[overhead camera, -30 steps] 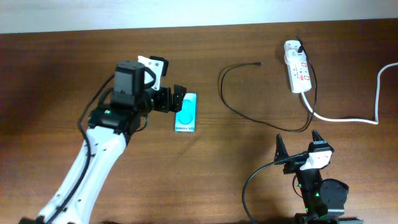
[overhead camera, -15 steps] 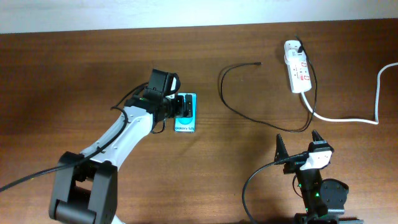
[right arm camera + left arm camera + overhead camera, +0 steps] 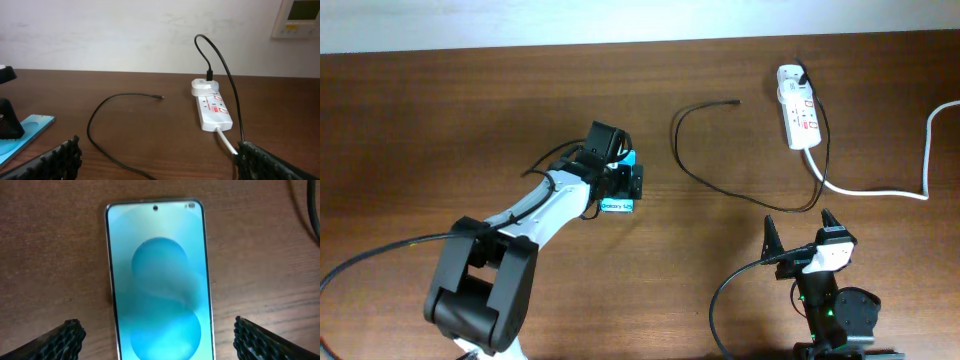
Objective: Plug charger to phone and switch on socket
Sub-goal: 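Lower the left gripper and grasp the phone by its sides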
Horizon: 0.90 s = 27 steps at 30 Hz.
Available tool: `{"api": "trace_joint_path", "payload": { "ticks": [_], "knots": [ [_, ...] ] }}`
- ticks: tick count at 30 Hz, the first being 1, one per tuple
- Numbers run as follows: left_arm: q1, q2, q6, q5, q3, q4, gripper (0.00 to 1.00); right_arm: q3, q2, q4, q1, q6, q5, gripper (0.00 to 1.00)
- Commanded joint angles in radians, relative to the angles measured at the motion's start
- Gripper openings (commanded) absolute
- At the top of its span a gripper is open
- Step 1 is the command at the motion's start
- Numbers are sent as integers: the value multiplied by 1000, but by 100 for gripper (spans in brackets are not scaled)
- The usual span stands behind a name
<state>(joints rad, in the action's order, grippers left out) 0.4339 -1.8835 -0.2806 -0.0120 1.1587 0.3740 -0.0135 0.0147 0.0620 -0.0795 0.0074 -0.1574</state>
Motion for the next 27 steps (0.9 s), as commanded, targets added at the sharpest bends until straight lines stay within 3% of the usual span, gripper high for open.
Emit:
{"api": "trace_joint_path", "payload": {
  "ticks": [1,27],
  "knots": [
    [5,-15,-47,-43,14,-17,99,8,-8,1,6,5,5,99],
    [57,-16,-63,-148,14,-76,99,8,-8,1,6,5,5,98]
  ]
}}
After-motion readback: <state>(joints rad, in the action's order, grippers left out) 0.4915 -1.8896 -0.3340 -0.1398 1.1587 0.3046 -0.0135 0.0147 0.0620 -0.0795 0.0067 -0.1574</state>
